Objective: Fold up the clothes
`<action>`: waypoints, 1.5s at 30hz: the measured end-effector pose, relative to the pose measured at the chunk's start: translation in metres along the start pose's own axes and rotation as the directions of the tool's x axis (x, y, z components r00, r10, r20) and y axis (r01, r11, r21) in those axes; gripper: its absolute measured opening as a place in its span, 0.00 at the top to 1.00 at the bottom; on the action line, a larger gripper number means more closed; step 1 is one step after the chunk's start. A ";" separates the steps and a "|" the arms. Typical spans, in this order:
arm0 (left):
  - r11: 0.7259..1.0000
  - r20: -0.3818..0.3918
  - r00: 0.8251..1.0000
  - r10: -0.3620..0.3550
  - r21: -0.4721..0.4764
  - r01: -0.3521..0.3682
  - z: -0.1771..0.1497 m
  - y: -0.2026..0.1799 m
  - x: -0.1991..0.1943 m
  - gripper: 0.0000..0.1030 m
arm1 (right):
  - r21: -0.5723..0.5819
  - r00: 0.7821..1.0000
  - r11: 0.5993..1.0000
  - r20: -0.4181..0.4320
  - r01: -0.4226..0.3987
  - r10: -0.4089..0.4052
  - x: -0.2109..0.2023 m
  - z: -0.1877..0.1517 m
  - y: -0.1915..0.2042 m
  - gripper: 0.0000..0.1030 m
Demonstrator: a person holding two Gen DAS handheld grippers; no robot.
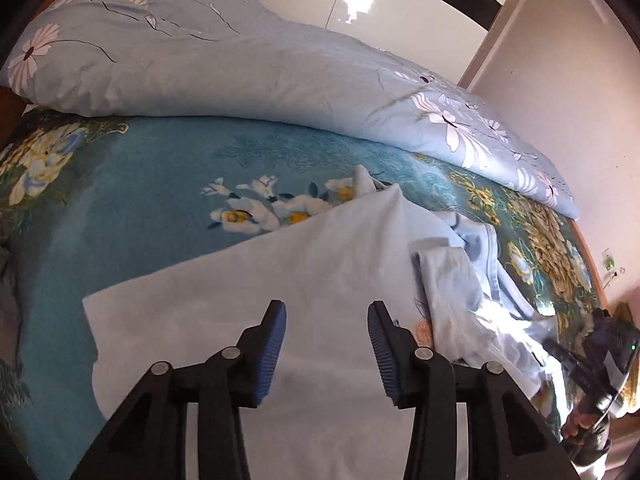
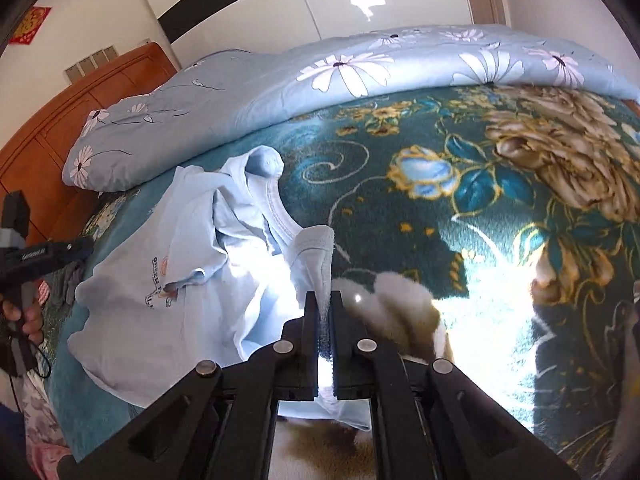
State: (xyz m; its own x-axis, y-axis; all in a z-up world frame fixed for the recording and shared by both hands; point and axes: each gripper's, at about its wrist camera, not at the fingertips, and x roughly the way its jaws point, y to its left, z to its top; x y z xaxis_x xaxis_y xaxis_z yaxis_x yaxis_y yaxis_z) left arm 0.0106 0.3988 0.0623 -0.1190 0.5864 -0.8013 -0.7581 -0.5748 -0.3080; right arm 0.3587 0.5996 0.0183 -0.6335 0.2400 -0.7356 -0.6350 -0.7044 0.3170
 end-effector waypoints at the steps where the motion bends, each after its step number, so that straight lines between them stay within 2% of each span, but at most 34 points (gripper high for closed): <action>1: 1.000 -0.018 1.000 -0.017 0.007 0.017 0.006 0.002 0.011 0.50 | 0.007 1.000 1.000 -0.005 -0.001 0.001 0.002 -0.002 -0.002 0.96; 3: 0.999 -0.068 0.997 -0.026 0.040 0.029 0.018 0.000 0.034 0.43 | 0.030 1.000 1.000 -0.009 -0.008 0.009 0.005 -0.003 -0.005 0.96; 5: 0.994 -0.099 0.995 0.011 0.109 0.000 0.028 -0.006 0.053 0.42 | 0.044 1.000 0.999 -0.007 -0.008 0.008 0.007 -0.003 -0.008 0.95; 6: 0.988 -0.100 0.994 0.041 0.149 -0.025 0.033 -0.009 0.059 0.42 | 0.047 1.000 0.999 -0.005 -0.004 0.004 0.007 -0.003 -0.009 0.95; 8: 0.974 -0.047 0.994 0.097 0.208 -0.085 0.042 -0.012 0.065 0.42 | 0.055 1.000 0.998 -0.005 -0.005 0.005 0.008 -0.004 -0.011 0.95; 9: 0.973 -0.035 0.996 0.087 0.216 -0.077 0.046 -0.011 0.067 0.40 | 0.059 1.000 0.998 -0.006 -0.007 0.007 0.008 -0.005 -0.012 0.95; 12: 0.974 -0.090 0.996 -0.021 0.221 0.040 0.055 -0.008 0.080 0.32 | 0.071 1.000 0.997 -0.007 -0.006 0.006 0.011 -0.007 -0.015 0.95; 14: 0.971 -0.141 0.990 -0.032 0.232 0.064 0.057 -0.009 0.092 0.32 | 0.072 1.000 0.997 -0.012 0.003 -0.002 0.014 -0.008 -0.014 0.95; 18: 0.974 -0.208 0.974 -0.086 0.188 0.126 0.058 -0.006 0.107 0.32 | 0.066 1.000 0.998 -0.015 0.015 -0.014 0.016 -0.008 -0.013 0.95; 22: 0.979 -0.192 0.969 -0.153 0.103 0.175 0.057 -0.001 0.106 0.34 | 0.074 1.000 0.997 -0.016 0.019 -0.017 0.015 -0.007 -0.013 0.95; 23: 0.977 -0.185 0.966 -0.178 0.087 0.197 0.055 -0.002 0.104 0.37 | 0.076 1.000 0.997 -0.016 0.020 -0.018 0.015 -0.007 -0.012 0.95; 24: 0.975 -0.180 0.966 -0.188 0.088 0.206 0.053 -0.004 0.102 0.51 | 0.080 1.000 0.997 -0.015 0.018 -0.017 0.014 -0.008 -0.012 0.95; 25: 0.975 -0.175 0.969 -0.174 0.105 0.194 0.050 -0.009 0.099 0.61 | 0.085 1.000 0.996 -0.014 0.015 -0.014 0.013 -0.008 -0.011 0.95; 26: 0.976 -0.169 0.973 -0.159 0.122 0.181 0.046 -0.014 0.097 0.80 | 0.088 1.000 0.996 -0.013 0.012 -0.011 0.012 -0.008 -0.010 0.95; 27: 0.976 -0.163 0.976 -0.145 0.139 0.168 0.043 -0.020 0.095 0.86 | 0.090 1.000 0.996 -0.012 0.008 -0.007 0.010 -0.008 -0.009 0.95; 28: 0.976 -0.154 0.979 -0.129 0.156 0.153 0.039 -0.024 0.091 0.87 | 0.092 1.000 0.996 -0.009 0.004 -0.003 0.008 -0.008 -0.008 0.95; 30: 0.976 -0.127 0.984 -0.126 0.160 0.146 0.035 -0.030 0.079 0.89 | 0.096 1.000 0.995 0.000 -0.005 0.005 0.003 -0.007 -0.005 0.95; 35: 0.974 -0.059 0.982 -0.178 0.133 0.184 0.032 -0.035 0.028 0.90 | 0.082 0.999 0.996 0.043 -0.036 0.033 -0.016 0.004 0.006 0.95; 38: 0.973 0.014 0.982 -0.186 0.143 0.182 0.033 -0.039 -0.013 0.90 | 0.042 0.995 0.998 0.087 -0.053 0.049 -0.031 0.019 0.020 0.96; 40: 0.973 0.080 0.977 -0.200 0.134 0.188 0.037 -0.040 -0.047 0.90 | 0.020 0.991 0.998 0.117 -0.068 0.065 -0.042 0.033 0.031 0.96; 43: 0.976 0.175 0.967 -0.185 0.145 0.161 0.043 -0.040 -0.099 0.90 | -0.026 0.981 0.997 0.176 -0.078 0.081 -0.062 0.061 0.050 0.96; 45: 0.980 0.258 0.949 -0.180 0.134 0.149 0.044 -0.031 -0.140 0.90 | -0.060 0.969 0.995 0.227 -0.080 0.092 -0.078 0.086 0.064 0.96</action>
State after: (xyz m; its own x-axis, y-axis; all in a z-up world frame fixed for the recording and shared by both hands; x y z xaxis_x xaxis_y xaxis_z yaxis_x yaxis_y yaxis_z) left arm 0.0220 0.3596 0.2068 -0.1423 0.8071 -0.5730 -0.8461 -0.3996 -0.3527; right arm 0.3288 0.5934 0.1475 -0.7728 0.3201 -0.5480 -0.5546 -0.7604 0.3380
